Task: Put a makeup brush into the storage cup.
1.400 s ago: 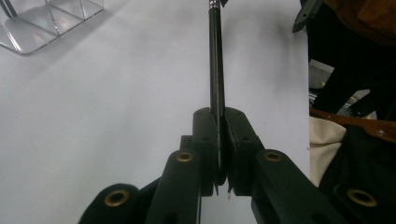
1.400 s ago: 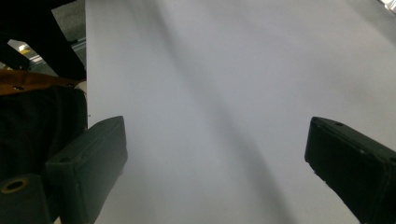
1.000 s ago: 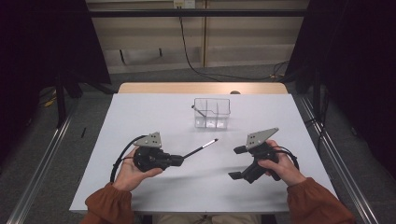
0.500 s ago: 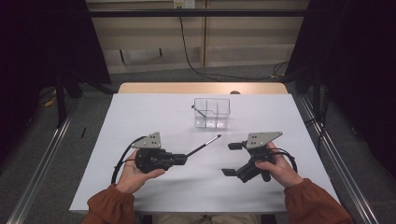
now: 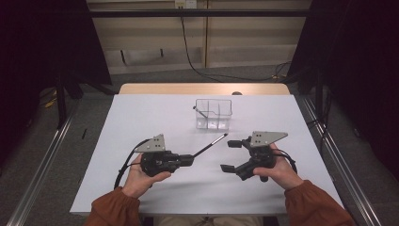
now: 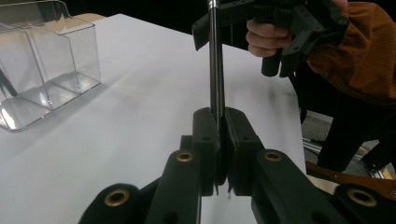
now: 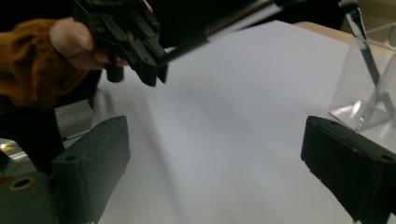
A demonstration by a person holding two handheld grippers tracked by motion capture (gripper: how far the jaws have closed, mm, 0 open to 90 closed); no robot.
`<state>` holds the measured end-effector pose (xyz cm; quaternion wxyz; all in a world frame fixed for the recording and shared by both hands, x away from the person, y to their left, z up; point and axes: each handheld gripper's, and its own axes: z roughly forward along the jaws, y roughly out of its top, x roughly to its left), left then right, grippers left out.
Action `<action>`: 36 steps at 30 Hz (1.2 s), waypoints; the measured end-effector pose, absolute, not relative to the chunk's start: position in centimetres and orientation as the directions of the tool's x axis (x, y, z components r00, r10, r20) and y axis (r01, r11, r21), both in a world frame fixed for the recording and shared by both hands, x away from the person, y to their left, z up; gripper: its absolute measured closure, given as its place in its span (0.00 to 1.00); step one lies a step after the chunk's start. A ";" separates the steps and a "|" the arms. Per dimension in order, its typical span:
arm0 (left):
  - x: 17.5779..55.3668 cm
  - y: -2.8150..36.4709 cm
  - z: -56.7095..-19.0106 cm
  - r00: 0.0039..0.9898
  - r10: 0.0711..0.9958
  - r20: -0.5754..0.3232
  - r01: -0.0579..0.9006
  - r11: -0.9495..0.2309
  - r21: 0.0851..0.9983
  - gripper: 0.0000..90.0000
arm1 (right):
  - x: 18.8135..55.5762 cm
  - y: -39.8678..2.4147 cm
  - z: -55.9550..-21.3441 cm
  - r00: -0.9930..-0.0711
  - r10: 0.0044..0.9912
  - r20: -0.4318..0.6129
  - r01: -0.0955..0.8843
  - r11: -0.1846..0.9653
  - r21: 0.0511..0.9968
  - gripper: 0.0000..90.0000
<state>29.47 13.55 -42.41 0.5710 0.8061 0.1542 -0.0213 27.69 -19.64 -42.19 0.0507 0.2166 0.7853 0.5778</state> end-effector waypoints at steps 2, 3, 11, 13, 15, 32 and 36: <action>29.5 13.4 -42.5 0.952 0.222 -0.211 0.273 -0.298 0.915 0.94 | 27.7 -19.6 -42.0 -0.907 0.382 0.177 0.278 0.226 0.934 0.10; 29.5 13.4 -42.6 0.952 0.223 -0.210 0.271 -0.297 0.916 0.94 | 27.7 -19.6 -41.9 -0.909 0.375 0.185 0.283 0.225 0.932 0.10; 29.4 13.1 -42.9 0.957 0.207 -0.204 0.258 -0.281 0.924 0.94 | 27.8 -19.3 -41.4 -0.905 0.390 0.170 0.264 0.202 0.943 0.19; 29.3 13.0 -42.9 0.957 0.206 -0.202 0.256 -0.278 0.926 0.94 | 27.9 -19.3 -41.3 -0.903 0.389 0.181 0.271 0.191 0.944 0.21; 29.3 12.9 -43.0 0.959 0.202 -0.199 0.251 -0.279 0.927 0.94 | 28.1 -19.3 -41.2 -0.902 0.390 0.183 0.269 0.179 0.946 0.25; 29.1 12.2 -43.9 0.965 0.180 -0.190 0.238 -0.301 0.924 0.94 | 28.7 -19.2 -40.9 -0.909 0.355 0.220 0.292 0.164 0.942 0.62; 29.0 12.1 -43.9 0.967 0.171 -0.187 0.232 -0.303 0.924 0.93 | 28.8 -19.4 -41.0 -0.907 0.345 0.242 0.310 0.157 0.938 0.72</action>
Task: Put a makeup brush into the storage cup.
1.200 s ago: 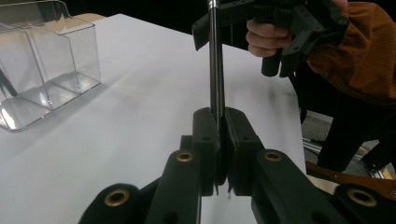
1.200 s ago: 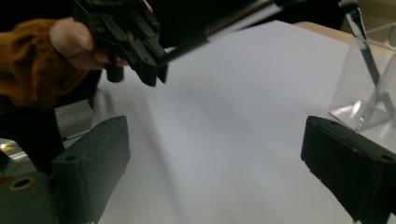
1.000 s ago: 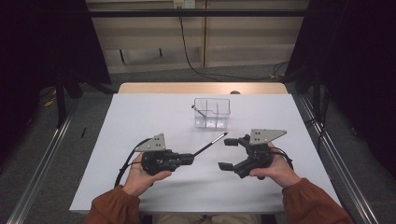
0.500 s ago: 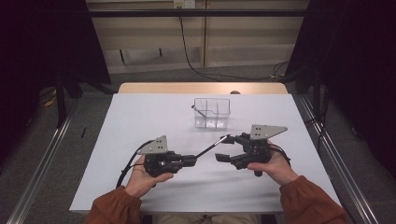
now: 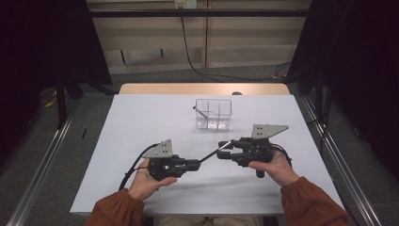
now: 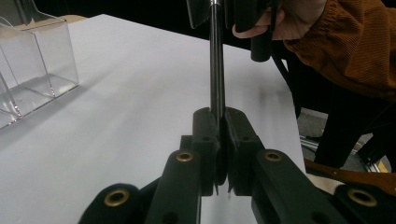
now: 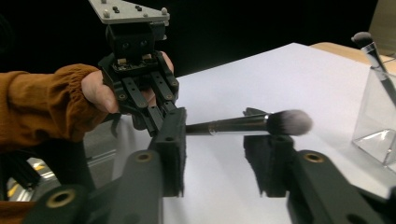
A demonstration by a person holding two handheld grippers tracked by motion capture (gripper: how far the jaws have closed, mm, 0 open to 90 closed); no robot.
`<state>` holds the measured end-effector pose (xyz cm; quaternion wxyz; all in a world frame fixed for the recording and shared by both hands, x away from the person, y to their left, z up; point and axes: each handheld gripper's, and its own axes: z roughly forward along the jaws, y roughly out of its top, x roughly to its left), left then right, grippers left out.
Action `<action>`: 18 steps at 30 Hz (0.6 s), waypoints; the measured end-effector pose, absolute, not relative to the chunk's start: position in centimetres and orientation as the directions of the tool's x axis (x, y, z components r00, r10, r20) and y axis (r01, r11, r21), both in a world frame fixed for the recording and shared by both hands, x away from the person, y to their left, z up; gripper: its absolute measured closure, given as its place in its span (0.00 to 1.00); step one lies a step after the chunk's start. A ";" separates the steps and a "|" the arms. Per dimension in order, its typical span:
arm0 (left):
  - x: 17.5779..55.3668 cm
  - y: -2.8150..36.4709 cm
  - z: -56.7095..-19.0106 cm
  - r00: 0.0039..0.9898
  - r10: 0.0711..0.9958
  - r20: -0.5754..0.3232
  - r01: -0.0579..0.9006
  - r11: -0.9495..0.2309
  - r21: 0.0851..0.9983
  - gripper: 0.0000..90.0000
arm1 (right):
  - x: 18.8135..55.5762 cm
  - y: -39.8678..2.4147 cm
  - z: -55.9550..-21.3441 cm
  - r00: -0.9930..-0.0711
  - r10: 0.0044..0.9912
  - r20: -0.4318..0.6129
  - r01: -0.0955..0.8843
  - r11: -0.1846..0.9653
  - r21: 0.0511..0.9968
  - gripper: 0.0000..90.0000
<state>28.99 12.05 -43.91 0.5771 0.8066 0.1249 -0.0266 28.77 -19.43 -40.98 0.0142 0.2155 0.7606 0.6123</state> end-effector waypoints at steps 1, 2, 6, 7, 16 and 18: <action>29.0 12.0 -43.9 0.968 0.168 -0.187 0.232 -0.304 0.924 0.94 | 28.8 -19.5 -41.0 -0.907 0.340 0.248 0.315 0.155 0.937 0.73; 28.9 12.0 -43.9 0.968 0.165 -0.188 0.232 -0.306 0.924 0.94 | 28.9 -19.6 -41.0 -0.906 0.334 0.258 0.320 0.146 0.936 0.74; 28.9 11.8 -44.1 0.970 0.156 -0.186 0.227 -0.314 0.922 0.93 | 29.0 -19.9 -41.0 -0.900 0.315 0.301 0.354 0.126 0.927 0.78; 28.9 11.8 -44.2 0.970 0.155 -0.188 0.229 -0.318 0.920 0.93 | 29.1 -19.9 -41.0 -0.901 0.308 0.306 0.358 0.128 0.925 0.80; 28.9 11.5 -44.6 0.971 0.150 -0.184 0.226 -0.346 0.910 0.93 | 29.2 -20.0 -41.1 -0.896 0.269 0.353 0.398 0.135 0.907 0.89; 28.9 11.4 -44.6 0.971 0.152 -0.182 0.225 -0.348 0.910 0.92 | 29.2 -20.0 -41.1 -0.890 0.257 0.376 0.419 0.140 0.897 0.90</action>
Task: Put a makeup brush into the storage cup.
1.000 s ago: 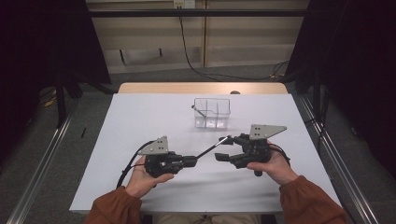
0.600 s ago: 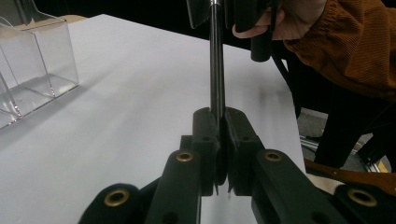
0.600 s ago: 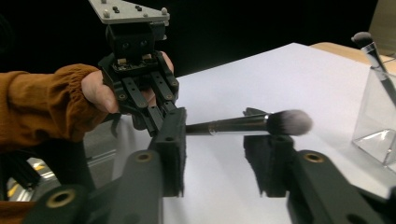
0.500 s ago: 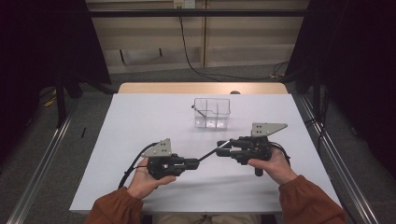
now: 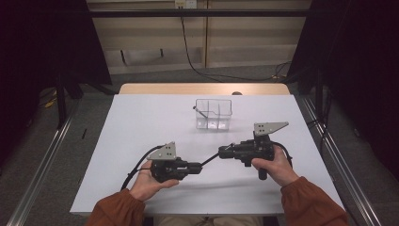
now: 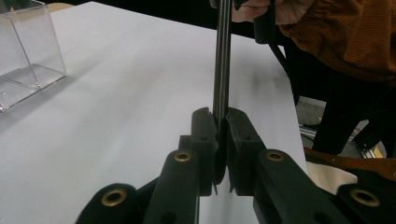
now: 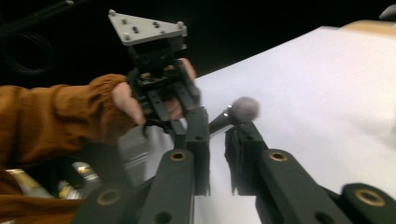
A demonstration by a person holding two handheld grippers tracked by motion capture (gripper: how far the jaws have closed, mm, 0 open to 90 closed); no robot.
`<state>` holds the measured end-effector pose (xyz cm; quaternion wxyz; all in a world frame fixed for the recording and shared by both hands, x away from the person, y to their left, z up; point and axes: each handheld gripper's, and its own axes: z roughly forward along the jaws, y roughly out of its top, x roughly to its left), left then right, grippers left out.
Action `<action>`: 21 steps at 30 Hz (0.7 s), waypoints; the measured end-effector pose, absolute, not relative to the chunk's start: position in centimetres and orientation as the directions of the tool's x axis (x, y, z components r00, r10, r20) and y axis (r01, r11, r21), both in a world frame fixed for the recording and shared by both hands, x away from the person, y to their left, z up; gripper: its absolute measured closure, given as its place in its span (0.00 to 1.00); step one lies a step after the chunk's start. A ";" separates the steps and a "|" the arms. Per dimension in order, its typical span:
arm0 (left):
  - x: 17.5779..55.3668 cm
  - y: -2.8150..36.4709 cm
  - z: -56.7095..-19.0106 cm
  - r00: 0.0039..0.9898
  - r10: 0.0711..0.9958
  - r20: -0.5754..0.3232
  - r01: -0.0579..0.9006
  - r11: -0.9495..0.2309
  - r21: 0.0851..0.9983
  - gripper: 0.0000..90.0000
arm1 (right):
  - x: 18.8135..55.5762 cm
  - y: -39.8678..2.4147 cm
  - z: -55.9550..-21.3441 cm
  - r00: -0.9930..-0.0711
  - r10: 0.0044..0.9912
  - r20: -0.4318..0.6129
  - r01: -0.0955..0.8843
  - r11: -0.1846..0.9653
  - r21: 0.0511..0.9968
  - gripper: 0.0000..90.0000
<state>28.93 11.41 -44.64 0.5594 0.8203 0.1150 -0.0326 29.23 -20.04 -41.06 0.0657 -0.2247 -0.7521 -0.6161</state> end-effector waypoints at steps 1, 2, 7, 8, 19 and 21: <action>28.9 11.4 -44.7 0.971 0.154 -0.185 0.229 -0.346 0.910 0.92 | 29.2 -20.1 -41.0 -0.891 0.257 0.375 0.418 0.140 0.898 0.90; 28.9 11.4 -44.7 0.970 0.155 -0.185 0.229 -0.348 0.909 0.92 | 29.2 -20.1 -41.0 -0.890 0.253 0.379 0.421 0.140 0.896 0.91; 29.1 11.4 -44.7 0.967 0.171 -0.188 0.238 -0.344 0.908 0.88 | 29.1 -20.0 -40.9 -0.898 0.227 0.377 0.415 0.153 0.897 0.93; 29.1 11.4 -44.7 0.967 0.171 -0.187 0.236 -0.342 0.909 0.88 | 29.1 -20.0 -40.9 -0.899 0.227 0.375 0.413 0.153 0.898 0.93; 29.2 11.7 -44.5 0.957 0.220 -0.188 0.253 -0.317 0.914 0.65 | 29.1 -20.1 -40.8 -0.899 0.232 0.371 0.411 0.157 0.898 0.93; 29.1 11.8 -44.4 0.958 0.224 -0.180 0.246 -0.317 0.916 0.62 | 29.1 -20.2 -40.8 -0.898 0.234 0.374 0.414 0.155 0.897 0.93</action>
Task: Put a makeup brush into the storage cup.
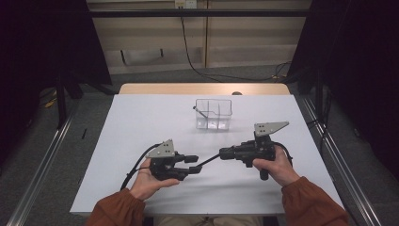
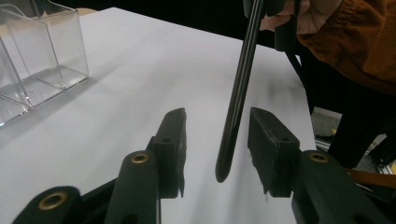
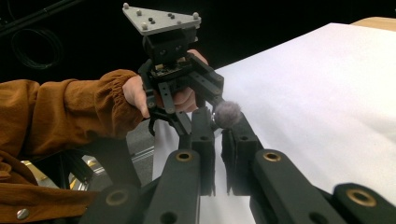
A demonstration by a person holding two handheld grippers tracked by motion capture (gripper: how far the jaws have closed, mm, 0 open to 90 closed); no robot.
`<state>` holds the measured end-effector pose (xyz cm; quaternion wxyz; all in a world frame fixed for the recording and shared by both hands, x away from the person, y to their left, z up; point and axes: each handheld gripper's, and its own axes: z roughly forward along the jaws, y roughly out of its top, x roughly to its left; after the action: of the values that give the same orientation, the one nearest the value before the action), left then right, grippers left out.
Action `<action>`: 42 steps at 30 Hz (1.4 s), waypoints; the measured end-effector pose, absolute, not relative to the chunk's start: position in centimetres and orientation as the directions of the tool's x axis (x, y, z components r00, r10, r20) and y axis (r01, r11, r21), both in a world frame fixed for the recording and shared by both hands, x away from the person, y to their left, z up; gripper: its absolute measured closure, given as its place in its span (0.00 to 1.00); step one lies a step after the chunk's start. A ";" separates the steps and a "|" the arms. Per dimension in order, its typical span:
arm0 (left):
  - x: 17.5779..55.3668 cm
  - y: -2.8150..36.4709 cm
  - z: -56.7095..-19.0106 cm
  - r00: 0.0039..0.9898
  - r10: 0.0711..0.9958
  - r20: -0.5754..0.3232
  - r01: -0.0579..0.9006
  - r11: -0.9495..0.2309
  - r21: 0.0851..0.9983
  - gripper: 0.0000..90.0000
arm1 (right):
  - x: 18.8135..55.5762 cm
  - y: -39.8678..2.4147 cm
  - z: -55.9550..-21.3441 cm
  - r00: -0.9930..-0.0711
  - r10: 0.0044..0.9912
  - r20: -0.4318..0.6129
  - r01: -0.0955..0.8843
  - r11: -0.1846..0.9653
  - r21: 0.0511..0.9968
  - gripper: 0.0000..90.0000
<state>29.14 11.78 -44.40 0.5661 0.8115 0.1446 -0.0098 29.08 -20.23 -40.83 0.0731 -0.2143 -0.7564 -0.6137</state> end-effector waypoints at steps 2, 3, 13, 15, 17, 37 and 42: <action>29.1 11.9 -44.2 0.957 0.226 -0.183 0.248 -0.310 0.918 0.60 | 29.1 -20.3 -40.8 -0.897 0.241 0.371 0.412 0.153 0.898 0.93; 29.1 12.0 -44.2 0.957 0.229 -0.179 0.246 -0.309 0.918 0.58 | 29.1 -20.4 -40.8 -0.897 0.241 0.371 0.412 0.154 0.898 0.93; 29.2 13.4 -43.4 0.931 0.312 -0.191 0.278 -0.264 0.924 0.34 | 29.3 -20.9 -40.7 -0.889 0.271 0.370 0.418 0.148 0.896 0.93; 29.2 13.7 -43.2 0.925 0.329 -0.192 0.282 -0.253 0.925 0.29 | 29.3 -21.0 -40.6 -0.887 0.276 0.369 0.419 0.150 0.895 0.93; 29.2 13.9 -43.0 0.917 0.352 -0.186 0.284 -0.250 0.926 0.24 | 29.3 -21.1 -40.6 -0.886 0.276 0.373 0.423 0.148 0.894 0.93; 29.9 14.6 -42.3 0.906 0.384 -0.180 0.293 -0.260 0.920 0.03 | 29.8 -21.7 -40.2 -0.861 0.319 0.396 0.473 0.221 0.853 0.93; 29.9 14.0 -41.8 0.915 0.371 -0.160 0.274 -0.276 0.921 0.03 | 30.3 -21.0 -39.7 -0.863 0.322 0.389 0.477 0.269 0.836 0.93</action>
<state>29.92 14.00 -41.82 0.5668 0.7976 0.2020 0.0430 30.33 -21.02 -39.70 0.0706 -0.2520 -0.7934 -0.5495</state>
